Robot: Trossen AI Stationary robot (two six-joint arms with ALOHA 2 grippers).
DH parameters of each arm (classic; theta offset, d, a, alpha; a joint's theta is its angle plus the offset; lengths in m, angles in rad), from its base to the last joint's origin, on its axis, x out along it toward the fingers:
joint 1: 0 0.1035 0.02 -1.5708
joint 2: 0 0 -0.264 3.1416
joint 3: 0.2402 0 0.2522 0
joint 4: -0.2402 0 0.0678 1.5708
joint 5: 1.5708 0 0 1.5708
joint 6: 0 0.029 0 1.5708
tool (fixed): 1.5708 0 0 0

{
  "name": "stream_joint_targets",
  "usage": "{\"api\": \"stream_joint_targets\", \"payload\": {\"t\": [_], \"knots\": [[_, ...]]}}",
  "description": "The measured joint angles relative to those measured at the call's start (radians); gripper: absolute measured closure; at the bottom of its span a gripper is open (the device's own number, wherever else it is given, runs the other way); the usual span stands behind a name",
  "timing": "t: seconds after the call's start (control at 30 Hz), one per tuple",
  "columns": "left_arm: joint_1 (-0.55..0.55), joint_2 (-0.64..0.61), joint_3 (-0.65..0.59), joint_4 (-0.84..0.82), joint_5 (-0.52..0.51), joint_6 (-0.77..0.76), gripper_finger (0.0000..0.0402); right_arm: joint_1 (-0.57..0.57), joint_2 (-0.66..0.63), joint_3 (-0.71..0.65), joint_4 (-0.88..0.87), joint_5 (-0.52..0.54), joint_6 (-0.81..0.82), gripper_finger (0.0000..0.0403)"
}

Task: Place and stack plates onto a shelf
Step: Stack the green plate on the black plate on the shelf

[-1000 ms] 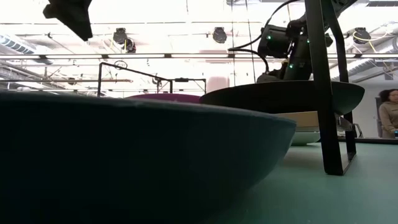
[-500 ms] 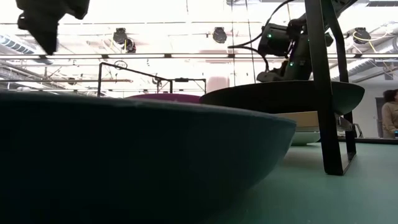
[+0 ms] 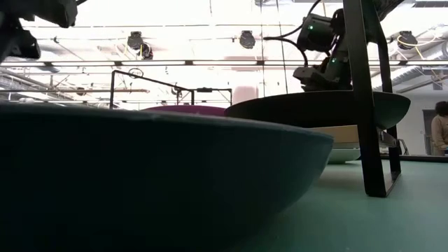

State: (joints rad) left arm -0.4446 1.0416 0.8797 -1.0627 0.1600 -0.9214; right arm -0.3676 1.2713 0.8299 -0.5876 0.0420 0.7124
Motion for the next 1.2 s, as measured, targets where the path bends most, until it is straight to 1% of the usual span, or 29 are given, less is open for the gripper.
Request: {"api": "stream_joint_targets", "payload": {"t": [0.13, 0.2, 0.3, 0.47, 0.53, 0.6, 0.7, 0.77, 0.83, 0.9, 1.0, 1.13, 1.2], "knots": [[-0.046, 0.000, -0.032, 0.065, 0.016, -0.005, 0.0284, 0.011, -0.033, 0.000, -0.012, -0.018, 0.014, 0.0186], [-0.063, 0.000, -0.040, 0.132, 0.012, -0.006, 0.0284, 0.018, -0.049, 0.000, -0.020, -0.017, 0.023, 0.0186], [-0.101, 0.000, -0.067, 0.183, -0.031, 0.056, 0.0283, 0.023, -0.064, 0.000, -0.024, -0.016, 0.032, 0.0186], [-0.156, 0.006, -0.135, 0.254, -0.068, 0.017, 0.0283, 0.023, -0.070, 0.000, -0.022, -0.014, 0.051, 0.0186], [-0.173, 0.006, -0.147, 0.331, -0.093, 0.010, 0.0283, 0.023, -0.070, 0.000, -0.022, -0.014, 0.061, 0.0186], [-0.181, 0.005, -0.156, 0.409, -0.134, 0.010, 0.0283, 0.023, -0.071, 0.000, -0.022, -0.014, 0.069, 0.0186], [-0.176, 0.006, -0.169, 0.515, -0.147, 0.009, 0.0283, 0.024, -0.070, 0.000, -0.021, -0.014, 0.097, 0.0186], [-0.171, 0.006, -0.173, 0.557, -0.173, 0.003, 0.0283, 0.027, -0.070, 0.000, -0.019, -0.014, 0.111, 0.0186], [-0.169, 0.006, -0.174, 0.575, -0.221, 0.002, 0.0279, 0.034, -0.070, 0.000, -0.017, -0.014, 0.114, 0.0186], [-0.171, 0.008, -0.174, 0.591, -0.271, -0.007, 0.0264, 0.044, -0.070, 0.000, -0.014, -0.014, 0.123, 0.0186], [-0.171, 0.040, -0.174, 0.622, -0.334, -0.024, 0.0222, 0.056, -0.070, 0.000, -0.014, -0.014, 0.142, 0.0186], [-0.176, 0.132, -0.174, 0.705, -0.439, -0.070, 0.0161, 0.062, -0.070, 0.000, -0.015, -0.014, 0.127, 0.0186], [-0.181, 0.189, -0.175, 0.782, -0.457, -0.069, 0.0139, 0.062, -0.070, 0.000, -0.015, -0.017, 0.102, 0.0186]]}}
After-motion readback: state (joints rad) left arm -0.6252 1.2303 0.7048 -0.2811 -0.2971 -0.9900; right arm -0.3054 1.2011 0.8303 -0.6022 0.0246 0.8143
